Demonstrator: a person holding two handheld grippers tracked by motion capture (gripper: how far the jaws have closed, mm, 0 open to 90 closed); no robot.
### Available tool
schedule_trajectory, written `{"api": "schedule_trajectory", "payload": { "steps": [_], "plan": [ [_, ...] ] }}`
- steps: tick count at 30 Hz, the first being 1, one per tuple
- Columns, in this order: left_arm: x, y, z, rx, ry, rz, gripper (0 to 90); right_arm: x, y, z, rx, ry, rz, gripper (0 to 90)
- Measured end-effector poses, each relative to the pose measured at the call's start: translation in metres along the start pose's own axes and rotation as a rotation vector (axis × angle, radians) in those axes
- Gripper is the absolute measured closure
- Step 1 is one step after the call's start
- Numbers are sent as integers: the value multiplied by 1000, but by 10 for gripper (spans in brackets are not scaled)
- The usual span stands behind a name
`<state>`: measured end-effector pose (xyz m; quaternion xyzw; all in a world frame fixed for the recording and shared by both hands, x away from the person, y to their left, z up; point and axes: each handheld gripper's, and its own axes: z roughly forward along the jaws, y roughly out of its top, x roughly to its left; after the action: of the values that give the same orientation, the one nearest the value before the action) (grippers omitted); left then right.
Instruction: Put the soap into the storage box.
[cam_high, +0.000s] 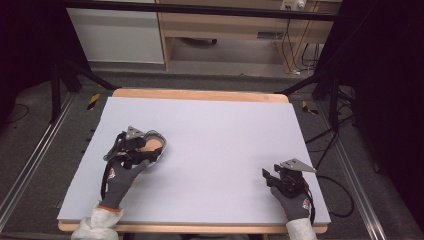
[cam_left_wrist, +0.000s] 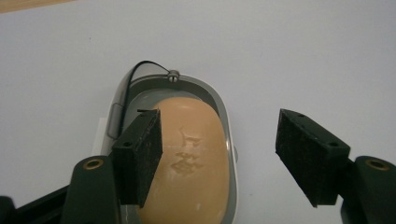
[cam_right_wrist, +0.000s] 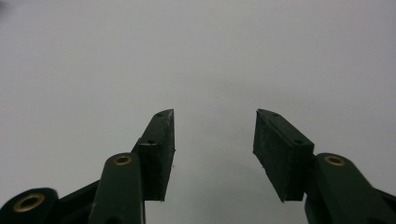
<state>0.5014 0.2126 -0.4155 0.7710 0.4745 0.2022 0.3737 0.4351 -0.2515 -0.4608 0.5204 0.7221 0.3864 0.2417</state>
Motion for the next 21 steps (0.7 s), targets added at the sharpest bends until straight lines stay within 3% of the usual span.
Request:
{"api": "schedule_trajectory", "payload": {
  "steps": [11,16,21],
  "plan": [
    [-9,-11,-2,2,-27,32,314,-2,-1,0,-4,-6,-2,483],
    [-14,-29,-8,-13,-68,42,307,-3,-1,-1,-7,-7,2,476],
    [-15,-41,-15,-25,-72,56,279,-4,-2,0,-2,-8,6,468]
  ]
}}
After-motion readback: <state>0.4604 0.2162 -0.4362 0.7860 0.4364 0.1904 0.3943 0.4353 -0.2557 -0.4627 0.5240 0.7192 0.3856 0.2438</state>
